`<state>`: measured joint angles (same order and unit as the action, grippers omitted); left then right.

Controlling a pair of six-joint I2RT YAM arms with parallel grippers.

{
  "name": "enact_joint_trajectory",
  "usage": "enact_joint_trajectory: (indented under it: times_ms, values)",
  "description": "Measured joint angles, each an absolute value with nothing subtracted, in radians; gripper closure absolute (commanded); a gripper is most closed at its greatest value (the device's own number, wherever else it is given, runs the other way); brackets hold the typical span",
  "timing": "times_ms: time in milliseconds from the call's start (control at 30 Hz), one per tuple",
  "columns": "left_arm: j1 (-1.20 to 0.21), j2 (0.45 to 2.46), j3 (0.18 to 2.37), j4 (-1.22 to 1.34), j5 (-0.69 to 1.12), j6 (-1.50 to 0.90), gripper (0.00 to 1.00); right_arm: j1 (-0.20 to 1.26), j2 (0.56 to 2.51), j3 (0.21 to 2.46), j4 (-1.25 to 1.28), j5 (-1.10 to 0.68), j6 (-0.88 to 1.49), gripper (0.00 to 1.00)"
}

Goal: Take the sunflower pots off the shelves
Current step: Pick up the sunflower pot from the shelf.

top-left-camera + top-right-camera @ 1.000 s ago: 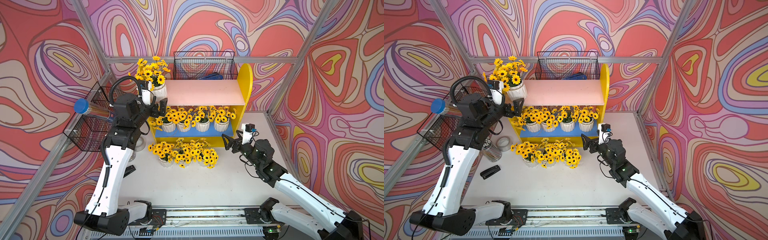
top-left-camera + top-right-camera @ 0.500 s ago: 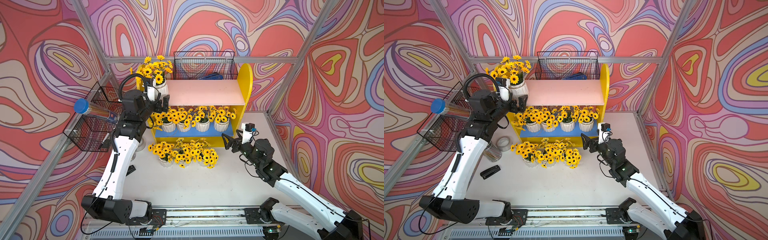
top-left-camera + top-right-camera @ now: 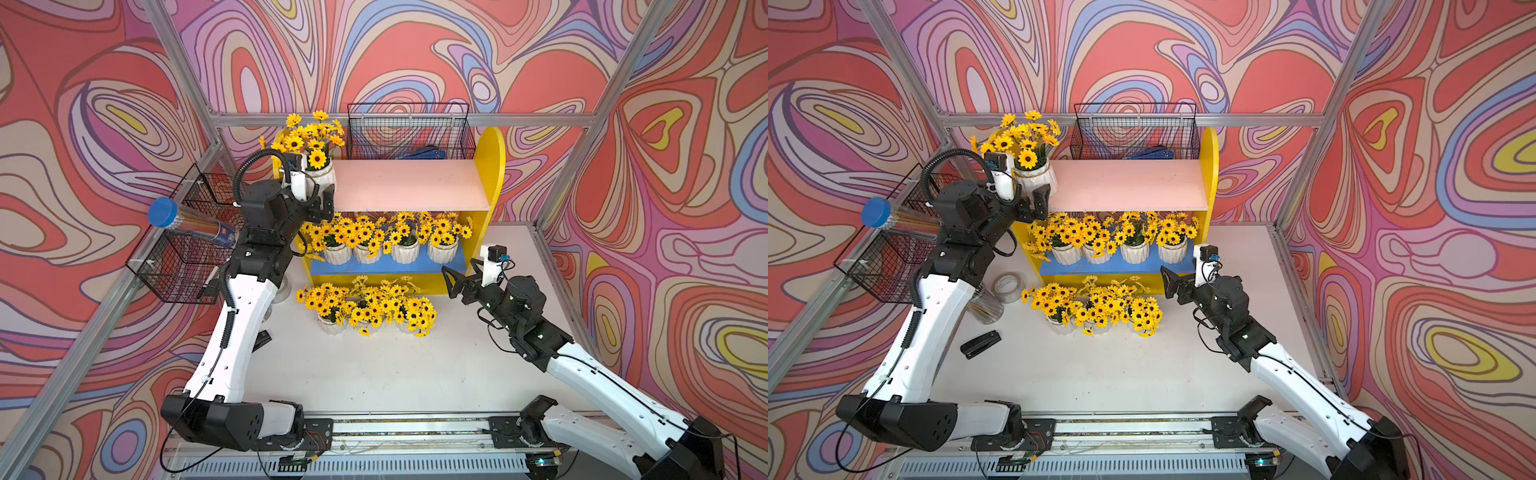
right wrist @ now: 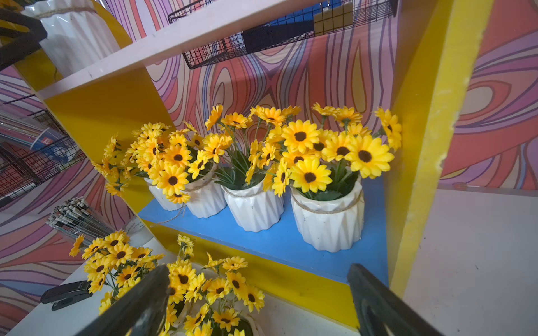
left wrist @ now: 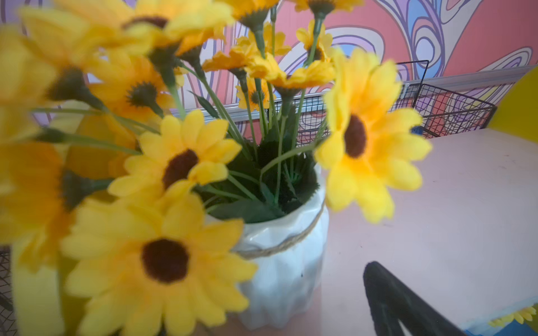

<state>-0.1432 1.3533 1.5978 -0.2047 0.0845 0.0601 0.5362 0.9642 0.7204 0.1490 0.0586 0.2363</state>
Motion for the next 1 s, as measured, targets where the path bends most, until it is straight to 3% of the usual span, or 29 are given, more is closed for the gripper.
enact_joint_trajectory:
  times_ms: [1000]
  values:
    - [-0.164,1.474,1.739,-0.175,0.049,0.081,0.00,0.536,0.967,0.721,0.147,0.052,0.226,0.02]
